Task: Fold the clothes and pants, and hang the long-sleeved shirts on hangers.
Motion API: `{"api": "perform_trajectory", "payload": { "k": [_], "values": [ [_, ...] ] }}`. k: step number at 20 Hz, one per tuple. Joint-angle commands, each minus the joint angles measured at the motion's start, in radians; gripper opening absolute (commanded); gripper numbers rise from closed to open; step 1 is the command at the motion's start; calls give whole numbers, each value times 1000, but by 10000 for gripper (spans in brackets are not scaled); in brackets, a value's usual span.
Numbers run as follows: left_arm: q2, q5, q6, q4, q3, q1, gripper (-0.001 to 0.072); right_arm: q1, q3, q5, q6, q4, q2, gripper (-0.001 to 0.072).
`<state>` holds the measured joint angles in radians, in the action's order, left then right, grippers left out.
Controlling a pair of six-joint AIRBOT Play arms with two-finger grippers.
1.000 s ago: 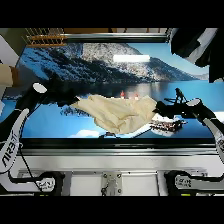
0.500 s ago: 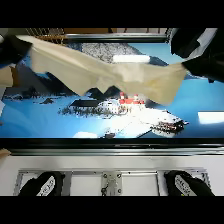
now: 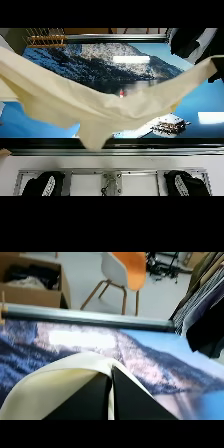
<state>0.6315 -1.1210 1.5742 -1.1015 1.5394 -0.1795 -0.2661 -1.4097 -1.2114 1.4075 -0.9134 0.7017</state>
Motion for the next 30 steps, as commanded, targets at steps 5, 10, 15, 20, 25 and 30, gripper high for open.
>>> {"api": "perform_trajectory", "payload": {
  "k": [5, 10, 15, 20, 25, 30],
  "values": [
    [286, -137, 22, -25, -109, 19, 7, 23, 296, -290, 175, -35, 43, 13],
    [503, 61, 7, -29, -296, 103, 7, -13, 443, 112, 126, -212, 193, 287],
    [621, 95, 7, -32, -404, 115, 7, -48, 462, 169, 126, -177, 311, 602],
    [650, 104, 7, -31, -414, 115, 7, 249, 663, 185, 329, -175, 309, 583],
    [650, 102, 7, -31, -414, 115, 7, 611, 798, 493, 679, -168, 406, 583],
    [650, 100, 6, -32, -414, 115, 7, 717, 771, 622, 686, -31, 577, 582]
  ]
}}
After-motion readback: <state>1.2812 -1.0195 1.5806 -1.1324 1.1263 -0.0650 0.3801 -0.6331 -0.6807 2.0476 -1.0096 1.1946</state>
